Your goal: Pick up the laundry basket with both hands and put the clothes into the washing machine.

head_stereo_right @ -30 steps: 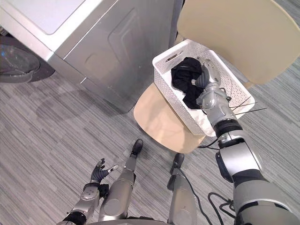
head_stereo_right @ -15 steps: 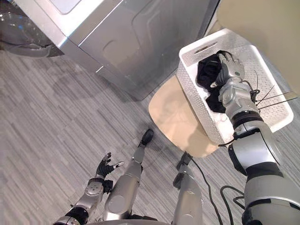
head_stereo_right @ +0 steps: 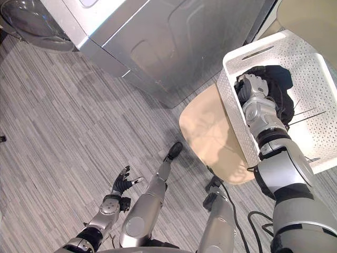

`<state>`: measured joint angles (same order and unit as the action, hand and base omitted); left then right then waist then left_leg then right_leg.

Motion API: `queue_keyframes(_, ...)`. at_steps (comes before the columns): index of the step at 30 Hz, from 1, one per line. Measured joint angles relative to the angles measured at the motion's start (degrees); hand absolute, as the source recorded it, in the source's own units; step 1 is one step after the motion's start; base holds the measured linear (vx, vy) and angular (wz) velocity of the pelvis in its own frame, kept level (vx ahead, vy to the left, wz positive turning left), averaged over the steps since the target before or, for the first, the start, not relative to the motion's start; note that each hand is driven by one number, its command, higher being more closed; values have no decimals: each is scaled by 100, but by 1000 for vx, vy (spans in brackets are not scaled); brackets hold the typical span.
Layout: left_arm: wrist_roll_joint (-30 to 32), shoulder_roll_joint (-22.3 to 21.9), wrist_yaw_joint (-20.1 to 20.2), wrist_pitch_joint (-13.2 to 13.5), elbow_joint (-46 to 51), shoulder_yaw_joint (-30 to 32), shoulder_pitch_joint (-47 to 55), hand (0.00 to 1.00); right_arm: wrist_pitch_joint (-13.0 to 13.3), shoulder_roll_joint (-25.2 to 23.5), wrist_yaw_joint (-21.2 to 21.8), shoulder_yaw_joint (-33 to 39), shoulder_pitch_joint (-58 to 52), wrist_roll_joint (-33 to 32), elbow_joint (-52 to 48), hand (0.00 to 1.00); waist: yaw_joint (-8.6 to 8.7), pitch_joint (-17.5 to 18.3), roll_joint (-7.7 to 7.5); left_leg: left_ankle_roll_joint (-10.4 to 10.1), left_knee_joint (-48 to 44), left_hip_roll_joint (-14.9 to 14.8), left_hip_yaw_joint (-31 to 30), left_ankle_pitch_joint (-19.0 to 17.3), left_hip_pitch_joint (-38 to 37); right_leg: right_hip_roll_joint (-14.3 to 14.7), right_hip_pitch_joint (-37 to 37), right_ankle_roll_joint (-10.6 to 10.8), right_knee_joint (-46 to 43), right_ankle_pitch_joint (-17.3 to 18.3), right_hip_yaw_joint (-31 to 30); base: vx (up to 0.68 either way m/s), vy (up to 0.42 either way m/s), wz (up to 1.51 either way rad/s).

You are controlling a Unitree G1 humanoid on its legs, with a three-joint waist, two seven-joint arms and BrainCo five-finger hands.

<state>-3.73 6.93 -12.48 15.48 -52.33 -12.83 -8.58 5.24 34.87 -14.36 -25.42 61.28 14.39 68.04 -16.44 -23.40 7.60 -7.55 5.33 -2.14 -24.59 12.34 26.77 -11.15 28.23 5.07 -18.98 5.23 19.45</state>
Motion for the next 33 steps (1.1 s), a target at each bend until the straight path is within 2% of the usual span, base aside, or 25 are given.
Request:
queue_keyframes(4,-2,0,0,-16,3,21,-2,0,59,-126,-8,580,-120,-763,-329,100,79,-33,-50,0,1,-36,113,0,-170,32,-113,-15,-11,-12,-89,-56,-43,-14)
queue_keyframes(6,-2,13,-6,-44,7,261,0,0,110,-309,-73,1086,-189,-1184,-806,100,197,-107,-162,-3,1,-89,167,-6,-325,61,-246,-43,16,-30,-131,-55,-48,-12)
queue_keyframes(8,-2,12,-3,-69,21,386,4,0,124,-394,-126,1432,-291,-1351,-1198,100,303,-142,-223,-17,2,-122,199,-21,-412,92,-319,-45,14,-31,-159,-47,-35,-8)
queue_keyframes(12,2,12,-7,-120,18,524,48,0,245,-585,-303,2079,-676,-1665,-1821,100,412,-150,-248,42,5,-151,317,-66,-605,110,-485,-47,31,-42,-222,-53,-32,-8)
queue_keyframes(16,10,10,-18,-160,12,832,279,0,334,-934,-346,2472,-1242,-1949,-2436,100,583,-73,-404,108,5,-172,498,-109,-762,151,-609,-19,134,-101,-356,-2,-22,-19)
queue_keyframes(19,61,5,-16,-238,4,903,479,0,359,-1284,-339,2776,-1829,-2359,-2868,100,697,61,-560,128,3,-185,739,-122,-943,214,-815,-13,371,-217,-483,41,-8,-22)
queue_keyframes(21,126,-2,-3,-281,0,926,596,0,474,-1624,-313,2930,-2388,-2657,-3231,100,809,243,-675,127,3,-180,856,-123,-1097,242,-1041,17,608,-302,-521,61,8,-13)
queue_keyframes(24,213,-38,-2,-300,5,1111,674,0,595,-2170,-237,3169,-3094,-3303,-3785,100,947,544,-756,101,2,-196,1014,-189,-1272,305,-1328,32,922,-427,-556,39,6,-13)
queue_keyframes(29,214,-152,4,-379,16,1139,957,0,995,-3017,222,3152,-4217,-4952,-4820,100,961,1075,-795,175,3,-211,1485,-434,-1732,393,-1734,101,1343,-621,-939,39,23,-40)
queue_keyframes(33,203,-207,13,-400,50,1339,1236,0,1148,-3382,588,2653,-4554,-5721,-5507,100,965,1219,-926,222,6,-274,2215,-620,-2065,489,-1805,141,1672,-886,-1604,0,30,-95)
